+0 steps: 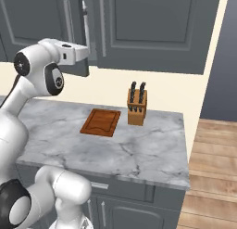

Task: Pick the sponge and spray from the cabinet and place them on the counter.

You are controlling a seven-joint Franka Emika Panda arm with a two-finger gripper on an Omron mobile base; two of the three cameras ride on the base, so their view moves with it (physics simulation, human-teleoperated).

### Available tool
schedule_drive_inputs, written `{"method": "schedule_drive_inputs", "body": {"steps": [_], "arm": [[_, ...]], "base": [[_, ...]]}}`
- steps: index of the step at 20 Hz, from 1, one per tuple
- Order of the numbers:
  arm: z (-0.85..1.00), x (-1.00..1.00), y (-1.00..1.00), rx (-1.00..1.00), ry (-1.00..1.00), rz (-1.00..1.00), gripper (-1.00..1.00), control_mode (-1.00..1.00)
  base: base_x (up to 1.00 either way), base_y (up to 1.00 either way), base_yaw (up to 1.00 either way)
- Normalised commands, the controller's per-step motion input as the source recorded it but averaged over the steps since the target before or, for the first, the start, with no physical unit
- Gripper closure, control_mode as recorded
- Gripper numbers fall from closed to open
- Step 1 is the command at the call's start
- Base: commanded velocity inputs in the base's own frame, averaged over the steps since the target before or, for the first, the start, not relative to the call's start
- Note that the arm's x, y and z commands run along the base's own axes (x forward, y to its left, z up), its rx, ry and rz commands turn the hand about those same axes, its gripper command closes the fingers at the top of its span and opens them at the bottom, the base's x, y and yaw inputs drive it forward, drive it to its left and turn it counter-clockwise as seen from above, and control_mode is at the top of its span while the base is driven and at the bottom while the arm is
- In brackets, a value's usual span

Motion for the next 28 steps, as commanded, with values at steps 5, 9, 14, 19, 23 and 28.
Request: {"method": "schedule_drive_inputs", "body": {"steps": [5, 9, 14, 19, 23, 28], "arm": [[0.29, -0.68, 0.10, 0.00, 0.02, 0.00, 1.00, -1.00], [0.29, -0.71, 0.18, 0.00, 0.02, 0.00, 1.00, -1.00], [0.27, -0.71, 0.27, 0.00, 0.03, 0.00, 1.00, -1.00], [0.26, -0.72, 0.34, 0.00, 0.02, 0.00, 1.00, -1.00], [0.24, -0.71, 0.40, 0.00, 0.02, 0.00, 1.00, -1.00], [0.24, -0.68, 0.45, 0.00, 0.02, 0.00, 1.00, -1.00]], "base": [[0.00, 0.00, 0.00], [0.00, 0.00, 0.00], [0.00, 0.00, 0.00], [0.00, 0.00, 0.00], [0.00, 0.00, 0.00], [0.00, 0.00, 0.00]]}}
